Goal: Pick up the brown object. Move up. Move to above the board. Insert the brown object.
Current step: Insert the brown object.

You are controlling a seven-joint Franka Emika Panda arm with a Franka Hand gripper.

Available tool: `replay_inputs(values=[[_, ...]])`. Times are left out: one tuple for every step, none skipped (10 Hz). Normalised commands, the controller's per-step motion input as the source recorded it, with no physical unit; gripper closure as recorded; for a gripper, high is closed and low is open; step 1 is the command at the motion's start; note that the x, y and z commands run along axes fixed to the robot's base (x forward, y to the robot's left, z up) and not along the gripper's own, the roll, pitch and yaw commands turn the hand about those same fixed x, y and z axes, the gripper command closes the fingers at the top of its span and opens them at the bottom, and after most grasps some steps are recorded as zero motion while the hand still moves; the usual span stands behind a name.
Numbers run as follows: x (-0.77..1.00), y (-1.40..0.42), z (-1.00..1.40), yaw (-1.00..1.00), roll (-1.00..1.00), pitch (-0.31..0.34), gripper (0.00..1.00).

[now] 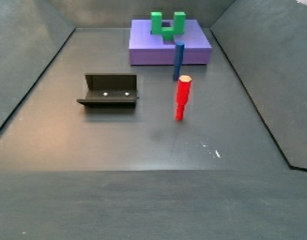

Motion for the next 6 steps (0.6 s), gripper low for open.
replay_inputs(values=[[0.00,-0.03,-0.34,-1.00,0.13,-0.031,1.00],[0.01,-0.05,-0.22,-1.00,0.07,-0.026,1.00],[0.05,-0.06,-0.17,-0.97,0.03,-0.057,1.00],[0.06,-0.10,-0.19,-0.95,0.00,-0.084,1.00],[0.07,-0.12,-0.20,-0.92,0.00,-0.109,1.00],[0.07,-0.13,-0.23,-0.92,0.00,-0.091,1.00]])
